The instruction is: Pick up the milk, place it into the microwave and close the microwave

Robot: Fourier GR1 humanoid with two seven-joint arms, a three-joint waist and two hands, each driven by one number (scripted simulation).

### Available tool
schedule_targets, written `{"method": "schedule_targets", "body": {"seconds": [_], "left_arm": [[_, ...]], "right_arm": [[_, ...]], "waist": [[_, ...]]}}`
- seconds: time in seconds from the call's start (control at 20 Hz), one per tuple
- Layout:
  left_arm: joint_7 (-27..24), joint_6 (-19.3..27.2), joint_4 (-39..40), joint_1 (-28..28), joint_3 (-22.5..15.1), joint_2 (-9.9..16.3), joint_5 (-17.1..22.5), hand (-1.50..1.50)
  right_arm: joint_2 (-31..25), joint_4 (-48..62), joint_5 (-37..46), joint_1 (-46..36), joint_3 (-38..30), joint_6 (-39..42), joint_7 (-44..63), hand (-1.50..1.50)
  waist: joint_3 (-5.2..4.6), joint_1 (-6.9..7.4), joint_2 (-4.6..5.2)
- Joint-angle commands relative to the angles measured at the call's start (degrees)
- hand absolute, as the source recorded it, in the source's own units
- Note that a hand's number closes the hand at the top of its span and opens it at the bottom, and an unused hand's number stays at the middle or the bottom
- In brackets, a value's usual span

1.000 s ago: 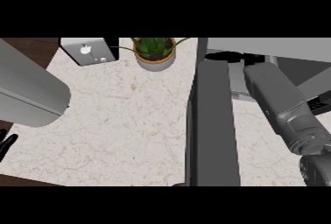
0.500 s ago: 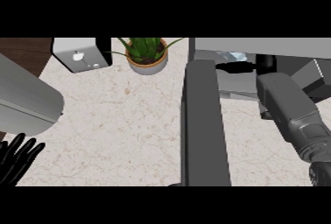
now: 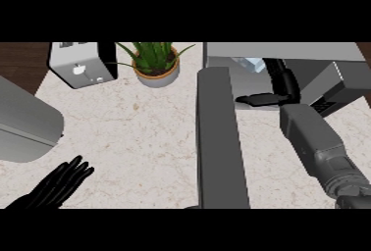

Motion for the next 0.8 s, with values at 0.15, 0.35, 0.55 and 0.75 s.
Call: {"method": "schedule_targets", "body": {"seconds": [0.15,0.35,0.55,0.75], "left_arm": [[-5.05,1.05,5.76,-4.66,-4.22,-2.06,-12.11,-1.5],[-10.27,1.89,8.59,-4.22,-5.99,-2.09,-18.12,-1.5],[-12.19,5.1,12.22,-9.14,-8.25,-2.1,-21.36,1.5],[-13.18,10.61,14.29,-10.79,-13.76,-2.11,-26.17,1.5]], "right_arm": [[5.04,-2.14,-1.96,8.06,0.08,7.85,-4.77,-1.5],[7.63,-4.52,-2.12,13.83,1.62,9.37,-6.13,-1.5],[8.06,-7.11,-0.02,21.44,4.8,7.82,-7.9,-1.5],[8.41,-11.51,-0.19,26.42,5.73,6.17,-7.57,-1.5]], "waist": [[-0.13,-2.33,-1.08],[-0.23,-3.62,-1.74],[-0.25,-4.21,-1.73],[-0.36,-5.67,-2.16]]}}
